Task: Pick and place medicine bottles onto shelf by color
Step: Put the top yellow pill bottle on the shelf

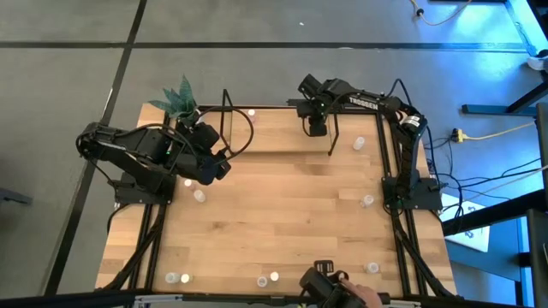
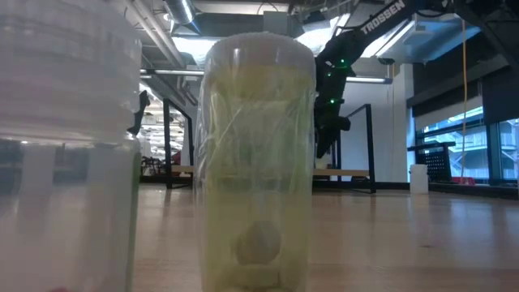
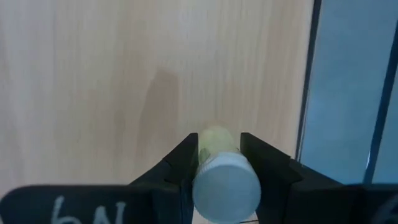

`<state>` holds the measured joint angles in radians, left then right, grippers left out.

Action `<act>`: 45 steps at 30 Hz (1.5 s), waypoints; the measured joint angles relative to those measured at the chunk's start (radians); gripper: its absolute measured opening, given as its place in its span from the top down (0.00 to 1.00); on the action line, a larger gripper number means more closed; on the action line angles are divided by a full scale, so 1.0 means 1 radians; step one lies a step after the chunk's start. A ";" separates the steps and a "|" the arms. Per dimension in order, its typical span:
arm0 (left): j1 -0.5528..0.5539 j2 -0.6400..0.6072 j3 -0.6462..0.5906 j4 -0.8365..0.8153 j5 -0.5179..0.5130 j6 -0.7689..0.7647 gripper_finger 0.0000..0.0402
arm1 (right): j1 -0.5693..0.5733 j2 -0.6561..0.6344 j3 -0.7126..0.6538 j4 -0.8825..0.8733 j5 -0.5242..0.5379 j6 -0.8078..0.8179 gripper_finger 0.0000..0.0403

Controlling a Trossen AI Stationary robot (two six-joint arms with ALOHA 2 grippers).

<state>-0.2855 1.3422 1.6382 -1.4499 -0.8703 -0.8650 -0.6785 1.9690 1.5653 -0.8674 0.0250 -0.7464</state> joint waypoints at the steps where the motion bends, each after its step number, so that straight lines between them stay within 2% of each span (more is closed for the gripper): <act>1: 0.000 0.000 0.000 0.000 0.000 0.000 0.33 | 0.000 0.000 -0.001 0.001 0.000 0.000 0.71; 39: 0.000 0.000 0.000 0.000 0.000 0.000 0.33 | -0.009 0.000 -0.001 0.008 0.000 0.004 0.71; 45: 0.000 0.000 0.000 0.000 0.030 0.000 0.33 | -0.009 0.000 -0.001 0.007 0.000 0.005 0.71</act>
<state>-0.2859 1.3426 1.6382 -1.4498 -0.8399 -0.8652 -0.6872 1.9690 1.5642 -0.8604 0.0250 -0.7418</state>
